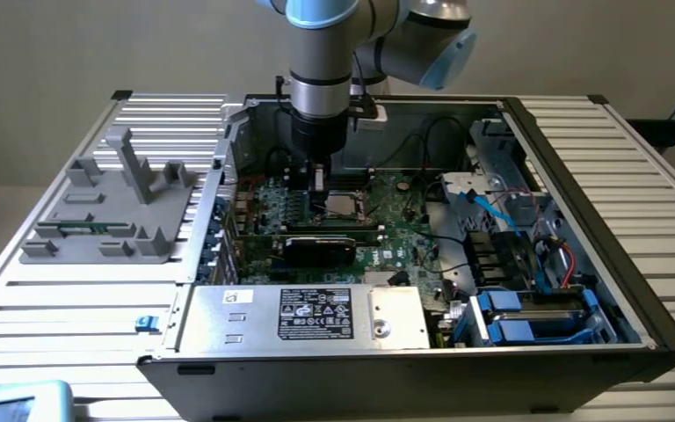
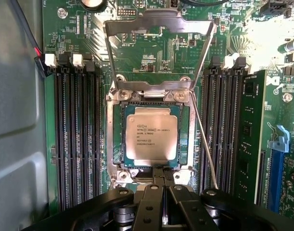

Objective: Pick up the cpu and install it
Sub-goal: 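Close the cpu cover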

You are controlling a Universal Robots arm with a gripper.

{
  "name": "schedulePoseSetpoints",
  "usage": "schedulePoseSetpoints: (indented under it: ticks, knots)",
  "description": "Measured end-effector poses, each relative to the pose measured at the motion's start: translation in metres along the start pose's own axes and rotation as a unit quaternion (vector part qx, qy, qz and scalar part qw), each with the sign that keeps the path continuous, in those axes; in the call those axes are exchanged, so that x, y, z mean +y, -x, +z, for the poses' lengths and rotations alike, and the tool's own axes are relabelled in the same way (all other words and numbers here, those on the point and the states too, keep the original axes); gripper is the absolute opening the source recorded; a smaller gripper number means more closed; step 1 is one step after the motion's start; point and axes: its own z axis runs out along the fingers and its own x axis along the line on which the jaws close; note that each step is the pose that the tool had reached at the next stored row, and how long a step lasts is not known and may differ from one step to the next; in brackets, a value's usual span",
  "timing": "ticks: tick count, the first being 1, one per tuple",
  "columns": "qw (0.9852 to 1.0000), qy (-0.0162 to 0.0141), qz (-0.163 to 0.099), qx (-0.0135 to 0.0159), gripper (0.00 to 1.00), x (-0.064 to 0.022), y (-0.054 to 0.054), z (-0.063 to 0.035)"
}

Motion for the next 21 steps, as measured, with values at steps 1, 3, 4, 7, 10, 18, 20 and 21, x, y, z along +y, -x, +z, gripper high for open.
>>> schedulePoseSetpoints:
  ticks: [1, 3, 4, 7, 10, 18, 20, 21]
  knots:
    - [1.0000, 0.0000, 0.000, 0.0000, 0.11, 0.0004, 0.000, 0.0000]
    - [1.0000, 0.0000, 0.000, 0.0000, 0.11, 0.0009, 0.000, 0.0000]
    - [1.0000, 0.0000, 0.000, 0.0000, 0.11, 0.0011, 0.000, 0.0000]
    - [1.0000, 0.0000, 0.000, 0.0000, 0.11, 0.0024, 0.000, 0.0000]
    - [1.0000, 0.0000, 0.000, 0.0000, 0.11, 0.0037, 0.000, -0.0001]
    - [1.0000, 0.0000, 0.000, 0.0000, 0.11, 0.0055, 0.000, -0.0050]
    - [1.0000, 0.0000, 0.000, 0.0000, 0.11, 0.0054, 0.000, -0.0109]
    - [1.0000, 0.0000, 0.000, 0.0000, 0.11, 0.0053, 0.000, -0.0133]
